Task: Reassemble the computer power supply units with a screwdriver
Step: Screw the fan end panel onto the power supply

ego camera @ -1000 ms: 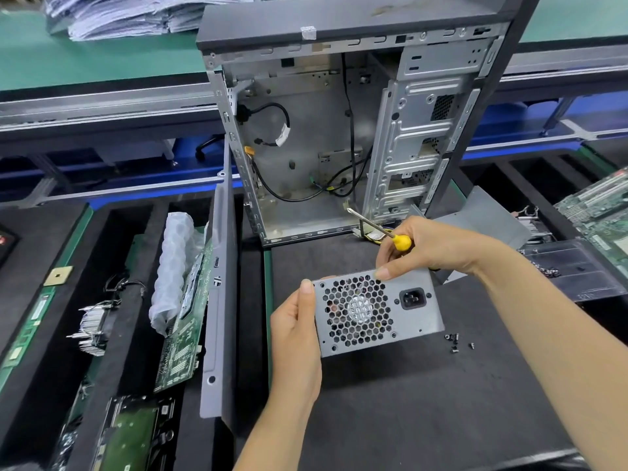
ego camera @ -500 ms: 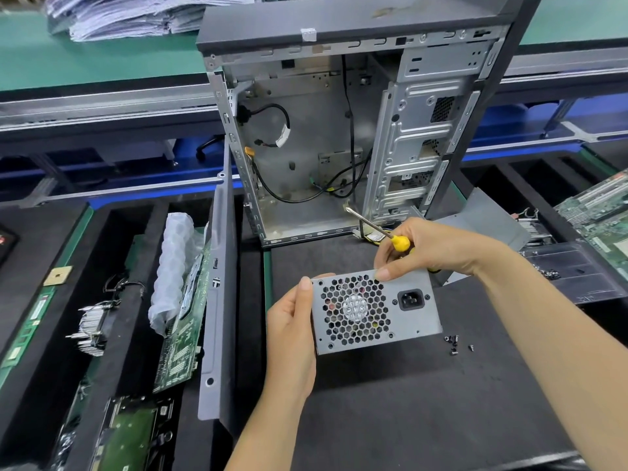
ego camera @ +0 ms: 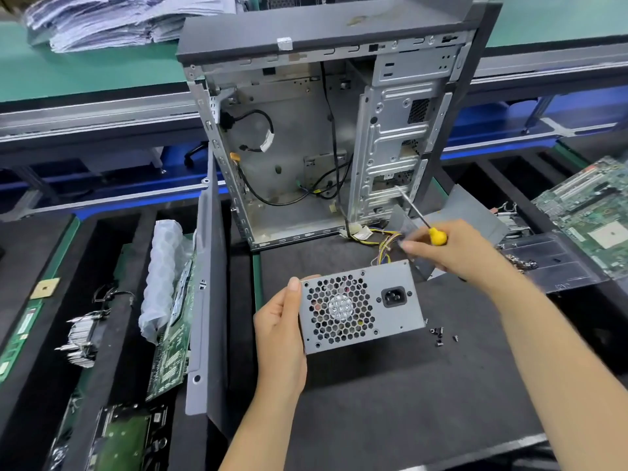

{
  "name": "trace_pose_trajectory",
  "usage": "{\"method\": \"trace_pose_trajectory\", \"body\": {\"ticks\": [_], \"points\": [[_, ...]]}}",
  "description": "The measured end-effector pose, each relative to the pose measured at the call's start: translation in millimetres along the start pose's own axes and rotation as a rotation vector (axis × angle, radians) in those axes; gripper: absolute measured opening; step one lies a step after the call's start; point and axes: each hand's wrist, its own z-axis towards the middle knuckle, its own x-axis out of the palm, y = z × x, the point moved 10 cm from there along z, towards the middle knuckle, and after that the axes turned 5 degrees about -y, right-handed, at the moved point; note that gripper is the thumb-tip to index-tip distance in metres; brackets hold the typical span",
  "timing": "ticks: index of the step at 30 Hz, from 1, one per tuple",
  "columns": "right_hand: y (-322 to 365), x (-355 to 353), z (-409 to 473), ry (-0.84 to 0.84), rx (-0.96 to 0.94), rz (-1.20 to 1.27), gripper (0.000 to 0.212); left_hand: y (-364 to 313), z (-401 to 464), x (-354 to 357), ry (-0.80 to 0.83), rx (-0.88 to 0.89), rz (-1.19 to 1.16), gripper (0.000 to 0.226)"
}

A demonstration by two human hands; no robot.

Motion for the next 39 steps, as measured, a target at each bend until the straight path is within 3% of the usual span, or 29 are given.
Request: {"method": "trace_pose_trajectory", "body": {"ticks": [2, 11, 21, 25, 29, 35, 39], "points": [[-36, -14, -12, -0.116, 0.082, -0.086, 0.01, 1, 1, -1, -0.017, 0.003, 0.0, 0.036], [-124, -2, -40, -0.039, 0.299, -0.47, 0.018, 4, 0, -5, -0.068, -0.045, -0.019, 0.035], [-141, 7, -50, 0.026, 0.33, -0.505, 0.019, 5, -10, -4, -0.066, -0.028, 0.008, 0.035], [-116, -13, -51, -0.082, 0.292, -0.481, 0.024, 2, -11, -3, -0.059, -0.009, 0.02, 0.035], [-46, -41, -59, -0.293, 0.14, -0.322, 0.008, -1, -12, 0, -0.03, 0.003, 0.027, 0.036], [76, 27, -66, -0.132, -0.168, -0.159, 0.01, -1, -11, -1, -0.037, -0.035, 0.016, 0.034], [106, 87, -69, -0.071, -0.318, -0.145, 0.005, -5, -10, -2, -0.04, -0.024, 0.002, 0.035]]}}
